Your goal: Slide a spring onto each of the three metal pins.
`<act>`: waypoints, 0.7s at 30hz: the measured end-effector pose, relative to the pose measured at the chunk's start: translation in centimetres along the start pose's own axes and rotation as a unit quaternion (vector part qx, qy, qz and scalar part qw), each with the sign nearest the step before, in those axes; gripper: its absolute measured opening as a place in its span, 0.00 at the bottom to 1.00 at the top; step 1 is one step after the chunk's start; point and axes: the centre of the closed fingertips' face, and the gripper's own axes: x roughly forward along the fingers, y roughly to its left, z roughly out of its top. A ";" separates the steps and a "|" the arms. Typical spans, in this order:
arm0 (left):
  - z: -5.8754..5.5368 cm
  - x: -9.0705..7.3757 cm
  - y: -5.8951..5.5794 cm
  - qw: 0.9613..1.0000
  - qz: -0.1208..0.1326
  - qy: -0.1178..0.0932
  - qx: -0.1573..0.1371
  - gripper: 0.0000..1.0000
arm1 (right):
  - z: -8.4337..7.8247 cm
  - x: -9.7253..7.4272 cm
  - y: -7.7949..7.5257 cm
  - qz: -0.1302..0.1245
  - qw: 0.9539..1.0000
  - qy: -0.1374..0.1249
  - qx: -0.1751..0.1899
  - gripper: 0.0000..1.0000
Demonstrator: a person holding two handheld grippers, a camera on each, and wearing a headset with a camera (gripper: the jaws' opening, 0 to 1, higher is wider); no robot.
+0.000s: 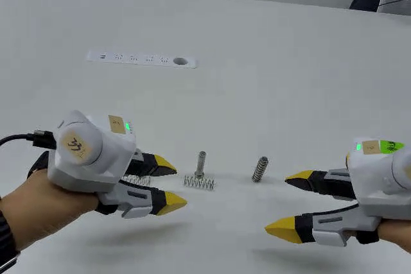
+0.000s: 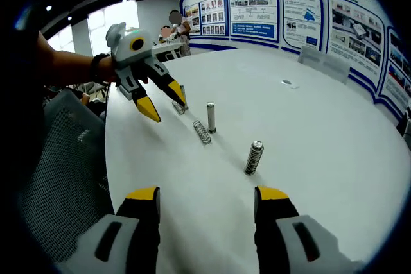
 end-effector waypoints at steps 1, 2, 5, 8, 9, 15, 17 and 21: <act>0.0 0.1 0.1 1.000 -0.001 0.001 0.001 0.34 | 0.0 -0.2 0.1 -0.001 1.000 -0.004 0.003 0.60; 0.1 0.2 0.2 1.000 -0.002 0.005 0.004 0.34 | 0.0 -0.4 0.2 -0.001 1.000 -0.011 0.008 0.60; 0.3 0.6 0.5 1.000 -0.006 0.009 0.011 0.34 | -0.1 -0.9 0.3 -0.007 1.000 -0.019 0.017 0.60; 0.6 1.0 0.4 1.000 -0.016 0.014 0.020 0.30 | -0.2 -1.3 0.2 -0.013 0.999 -0.023 0.025 0.60; 0.6 1.1 0.5 0.999 -0.017 0.015 0.024 0.30 | -0.2 -1.4 0.2 -0.014 0.999 -0.026 0.028 0.60; 0.9 1.9 0.9 0.999 -0.023 0.028 0.035 0.31 | -0.6 -1.9 -0.2 -0.022 0.998 -0.030 0.041 0.60; 0.8 2.1 0.9 0.998 -0.024 0.033 0.041 0.31 | -0.7 -1.9 -0.2 -0.023 0.998 -0.031 0.043 0.60; 0.3 2.6 0.9 0.996 -0.027 0.057 0.057 0.30 | -0.8 -2.0 -0.1 -0.025 0.998 -0.031 0.047 0.60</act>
